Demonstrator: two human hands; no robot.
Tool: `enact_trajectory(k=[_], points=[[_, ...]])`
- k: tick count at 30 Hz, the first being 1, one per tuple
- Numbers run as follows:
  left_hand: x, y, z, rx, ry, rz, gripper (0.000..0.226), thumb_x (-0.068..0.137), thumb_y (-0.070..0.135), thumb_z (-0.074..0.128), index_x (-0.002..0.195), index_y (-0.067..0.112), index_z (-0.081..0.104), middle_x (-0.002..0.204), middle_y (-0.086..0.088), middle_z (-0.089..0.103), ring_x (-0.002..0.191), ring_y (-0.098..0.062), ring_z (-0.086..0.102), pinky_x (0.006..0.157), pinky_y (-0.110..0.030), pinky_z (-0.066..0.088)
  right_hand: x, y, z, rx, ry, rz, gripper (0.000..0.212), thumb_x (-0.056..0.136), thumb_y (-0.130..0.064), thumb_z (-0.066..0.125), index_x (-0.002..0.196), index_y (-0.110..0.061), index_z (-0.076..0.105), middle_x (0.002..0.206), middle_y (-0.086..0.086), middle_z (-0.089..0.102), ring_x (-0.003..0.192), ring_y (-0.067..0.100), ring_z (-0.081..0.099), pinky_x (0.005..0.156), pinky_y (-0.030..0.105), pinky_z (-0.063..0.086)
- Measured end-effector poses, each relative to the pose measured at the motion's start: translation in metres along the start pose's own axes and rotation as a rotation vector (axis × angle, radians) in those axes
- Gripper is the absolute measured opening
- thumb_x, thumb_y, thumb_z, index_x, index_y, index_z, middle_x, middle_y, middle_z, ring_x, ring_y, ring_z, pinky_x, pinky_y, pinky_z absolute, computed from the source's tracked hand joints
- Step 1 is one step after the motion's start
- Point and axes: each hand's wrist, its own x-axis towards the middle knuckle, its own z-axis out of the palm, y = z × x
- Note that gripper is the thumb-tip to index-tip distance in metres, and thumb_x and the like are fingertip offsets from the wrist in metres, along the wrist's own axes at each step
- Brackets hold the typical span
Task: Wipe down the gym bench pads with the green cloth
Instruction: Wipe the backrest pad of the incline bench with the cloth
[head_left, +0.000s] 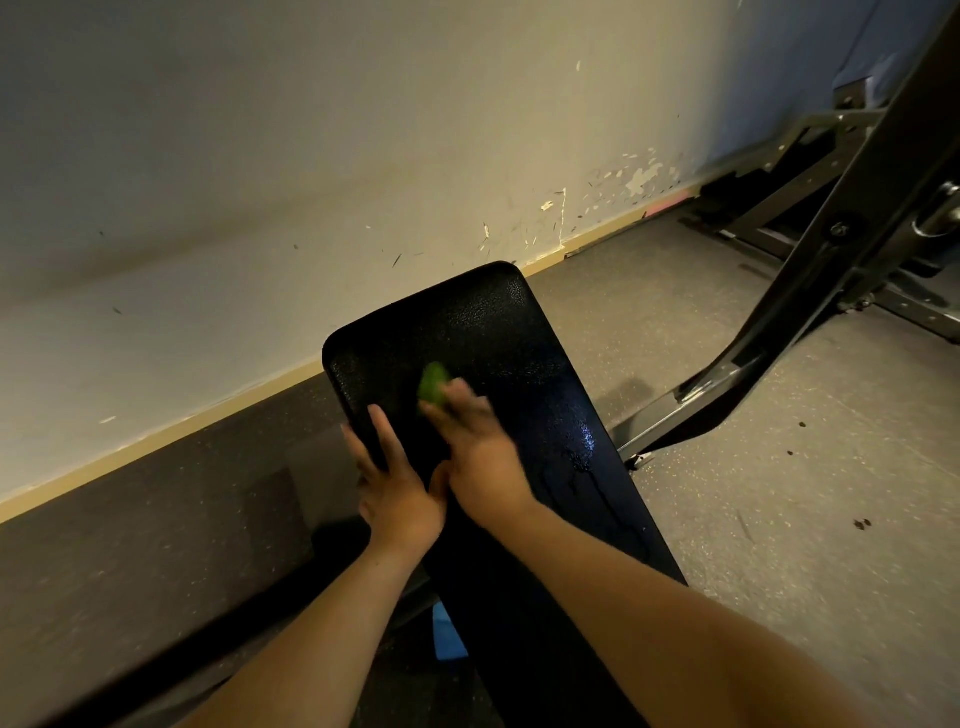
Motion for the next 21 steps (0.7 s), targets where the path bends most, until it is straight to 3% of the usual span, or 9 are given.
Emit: enact_trajectory(k=[4,9,11,13,16,17,19,20,21], points=[[0.001,0.001,-0.003,-0.015,0.004,0.021,0.107,0.094,0.044,0.063,0.147,0.036,-0.029,0.161,-0.009,-0.033,0.150,-0.038,0.014,0.116,-0.048,0.028,0.012,0.005,-0.005,-0.081,-0.131,-0.231,0.061,0.077,0.000,0.057,0.138,-0.010,0.056,0.151,0.016,0.045,0.145,0.035,0.032,0.120,0.048,0.022],[0.000,-0.006,-0.002,-0.038,-0.038,0.086,0.107,0.094,0.052,0.058,0.147,0.037,-0.033,0.157,-0.006,-0.039,0.151,-0.040,0.006,0.118,-0.049,0.023,0.057,0.055,-0.048,0.034,0.097,0.283,0.067,0.092,0.010,0.045,0.150,-0.023,0.039,0.162,0.000,0.023,0.152,0.019,0.014,0.119,0.015,0.013],[0.002,-0.008,-0.002,-0.061,-0.045,0.082,0.108,0.093,0.051,0.059,0.146,0.038,-0.034,0.156,-0.003,-0.041,0.151,-0.039,0.002,0.119,-0.049,0.022,0.069,0.057,-0.051,0.114,0.210,0.362,0.064,0.090,0.012,0.048,0.148,-0.017,0.044,0.157,0.008,0.034,0.149,0.027,0.025,0.123,0.029,0.019],[0.003,-0.011,0.001,-0.062,-0.035,0.086,0.108,0.093,0.052,0.059,0.146,0.037,-0.034,0.157,-0.004,-0.041,0.152,-0.038,0.000,0.119,-0.049,0.021,0.071,0.046,-0.039,0.105,0.259,0.393,0.065,0.088,0.014,0.049,0.146,-0.015,0.048,0.157,0.008,0.036,0.150,0.024,0.023,0.125,0.030,0.010],[0.004,-0.014,0.002,-0.077,-0.035,0.102,0.107,0.091,0.053,0.062,0.153,0.034,-0.023,0.158,-0.002,-0.037,0.152,-0.037,-0.001,0.118,-0.051,0.021,0.061,0.011,-0.011,0.121,0.226,0.180,0.062,0.082,0.017,0.057,0.135,-0.014,0.059,0.151,0.006,0.046,0.148,0.022,0.028,0.125,0.031,0.008],[0.004,-0.011,0.000,-0.064,-0.089,0.131,0.108,0.087,0.055,0.068,0.158,0.033,-0.010,0.163,-0.003,-0.027,0.152,-0.037,0.005,0.117,-0.053,0.025,0.057,0.000,-0.003,0.118,0.164,0.069,0.055,0.081,0.013,0.061,0.130,-0.013,0.063,0.146,0.009,0.051,0.145,0.025,0.034,0.125,0.039,0.015],[0.006,-0.011,0.002,-0.148,-0.066,0.162,0.111,0.068,0.065,0.080,0.158,0.035,0.022,0.165,-0.004,0.020,0.147,-0.032,0.033,0.108,-0.050,0.044,0.052,-0.011,0.006,0.094,0.042,-0.089,0.042,0.084,0.001,0.063,0.125,-0.008,0.067,0.142,0.014,0.055,0.142,0.030,0.040,0.122,0.047,0.021],[0.009,-0.013,0.003,-0.188,-0.032,0.151,0.110,0.064,0.065,0.082,0.155,0.037,0.026,0.160,-0.002,0.033,0.144,-0.028,0.037,0.108,-0.045,0.044,0.052,-0.011,0.006,0.084,0.003,-0.126,0.041,0.085,0.000,0.065,0.125,-0.007,0.067,0.142,0.016,0.055,0.141,0.032,0.040,0.121,0.048,0.022],[0.007,-0.013,0.000,-0.174,0.001,0.181,0.107,0.070,0.057,0.081,0.156,0.040,0.019,0.163,-0.003,0.027,0.149,-0.028,0.027,0.116,-0.041,0.034,0.053,-0.008,0.002,0.069,-0.025,-0.159,0.044,0.082,0.004,0.067,0.125,-0.006,0.066,0.142,0.017,0.054,0.141,0.034,0.040,0.120,0.048,0.023]])
